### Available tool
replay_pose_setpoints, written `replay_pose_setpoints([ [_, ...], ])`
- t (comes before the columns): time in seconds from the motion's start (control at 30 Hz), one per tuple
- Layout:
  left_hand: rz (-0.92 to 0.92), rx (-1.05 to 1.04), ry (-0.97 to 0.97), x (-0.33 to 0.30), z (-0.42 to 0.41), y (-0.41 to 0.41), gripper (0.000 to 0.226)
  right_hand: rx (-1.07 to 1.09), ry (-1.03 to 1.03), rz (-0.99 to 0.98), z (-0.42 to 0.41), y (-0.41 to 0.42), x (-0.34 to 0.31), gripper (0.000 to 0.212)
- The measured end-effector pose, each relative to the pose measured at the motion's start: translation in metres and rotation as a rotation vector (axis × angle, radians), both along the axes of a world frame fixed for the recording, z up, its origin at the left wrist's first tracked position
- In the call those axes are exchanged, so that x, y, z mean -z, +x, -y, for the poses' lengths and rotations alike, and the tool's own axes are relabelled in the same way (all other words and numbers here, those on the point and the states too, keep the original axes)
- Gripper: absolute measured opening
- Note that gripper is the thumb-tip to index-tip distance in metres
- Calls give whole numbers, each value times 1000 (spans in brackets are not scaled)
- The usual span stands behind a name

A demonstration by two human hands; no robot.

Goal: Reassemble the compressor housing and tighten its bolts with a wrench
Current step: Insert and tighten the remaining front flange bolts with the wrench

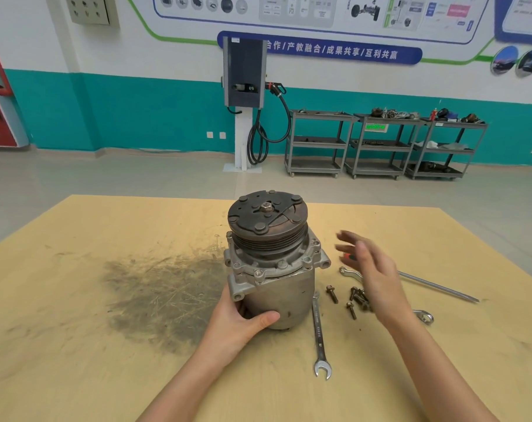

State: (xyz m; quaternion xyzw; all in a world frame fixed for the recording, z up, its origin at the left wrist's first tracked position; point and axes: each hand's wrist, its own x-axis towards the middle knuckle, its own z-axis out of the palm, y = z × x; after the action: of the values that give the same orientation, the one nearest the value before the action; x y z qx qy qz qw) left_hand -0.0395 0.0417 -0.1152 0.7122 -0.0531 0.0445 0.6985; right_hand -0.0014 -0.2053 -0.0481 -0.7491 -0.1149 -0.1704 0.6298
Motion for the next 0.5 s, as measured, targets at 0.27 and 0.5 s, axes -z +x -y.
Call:
replay_pose_setpoints([
  [0.27, 18, -4, 22, 9, -1, 4, 109, 476, -569, -38, 51, -3, 23, 12],
  [0.5, 18, 11, 25, 9, -1, 5, 105, 365, -954, -100, 38, -6, 32, 21],
])
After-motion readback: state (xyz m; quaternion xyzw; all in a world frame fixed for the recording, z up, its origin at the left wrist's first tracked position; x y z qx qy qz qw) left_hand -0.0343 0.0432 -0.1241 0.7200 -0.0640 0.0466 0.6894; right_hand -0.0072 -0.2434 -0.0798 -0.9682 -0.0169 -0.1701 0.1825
